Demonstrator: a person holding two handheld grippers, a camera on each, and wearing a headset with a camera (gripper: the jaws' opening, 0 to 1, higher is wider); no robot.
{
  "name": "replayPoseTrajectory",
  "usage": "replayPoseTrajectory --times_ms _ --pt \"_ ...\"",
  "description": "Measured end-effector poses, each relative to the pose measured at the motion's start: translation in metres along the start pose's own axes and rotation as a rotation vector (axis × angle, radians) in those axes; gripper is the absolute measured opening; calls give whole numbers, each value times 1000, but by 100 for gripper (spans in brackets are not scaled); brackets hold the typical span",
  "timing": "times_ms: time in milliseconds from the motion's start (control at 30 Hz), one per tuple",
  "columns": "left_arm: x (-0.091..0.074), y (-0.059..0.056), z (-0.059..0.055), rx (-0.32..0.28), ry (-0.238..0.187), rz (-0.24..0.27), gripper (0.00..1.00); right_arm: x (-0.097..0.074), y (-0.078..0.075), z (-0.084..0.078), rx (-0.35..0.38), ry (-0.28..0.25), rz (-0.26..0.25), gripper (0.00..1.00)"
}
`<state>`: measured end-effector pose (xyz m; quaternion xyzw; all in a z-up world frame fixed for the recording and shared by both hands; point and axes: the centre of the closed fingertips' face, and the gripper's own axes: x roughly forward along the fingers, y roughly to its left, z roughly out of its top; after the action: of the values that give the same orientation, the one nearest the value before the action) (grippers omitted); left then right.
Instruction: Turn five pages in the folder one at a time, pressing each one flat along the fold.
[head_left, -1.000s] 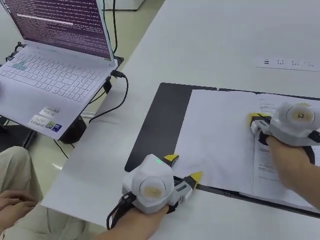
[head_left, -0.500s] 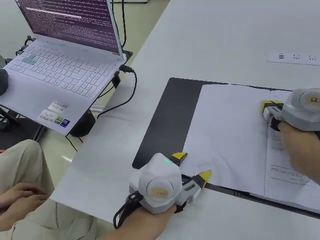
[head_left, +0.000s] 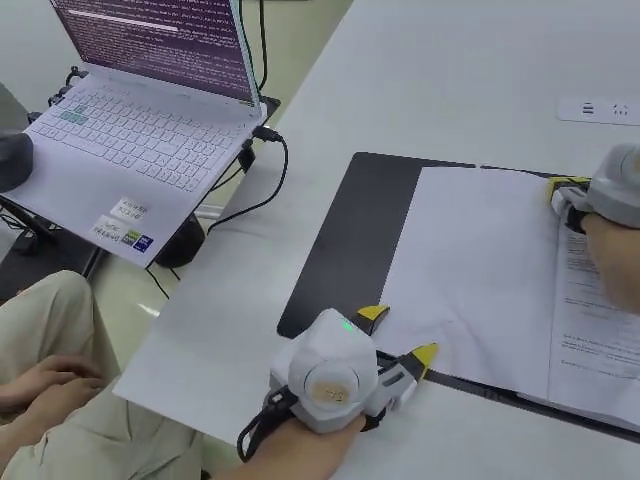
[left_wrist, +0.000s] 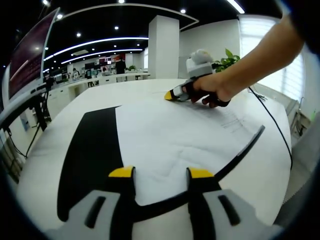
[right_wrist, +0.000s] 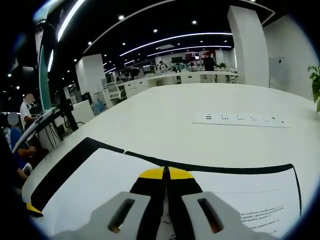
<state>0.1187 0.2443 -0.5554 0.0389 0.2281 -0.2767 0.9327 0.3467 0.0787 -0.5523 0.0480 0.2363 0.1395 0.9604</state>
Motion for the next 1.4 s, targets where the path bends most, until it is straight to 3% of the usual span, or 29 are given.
replayPoseTrajectory --times_ms 200,500,900,1400 --pt "0 0 0 -2 0 0 40 4 -2 -4 14 3 3 0" --pt "0 1 -1 0 -1 -3 40 -10 7 -14 11 4 28 0" --pt "0 1 -1 0 -3 -4 40 -35 22 -23 18 16 55 0" --pt "0 2 -1 3 1 -5 40 -81 44 -31 64 23 68 0"
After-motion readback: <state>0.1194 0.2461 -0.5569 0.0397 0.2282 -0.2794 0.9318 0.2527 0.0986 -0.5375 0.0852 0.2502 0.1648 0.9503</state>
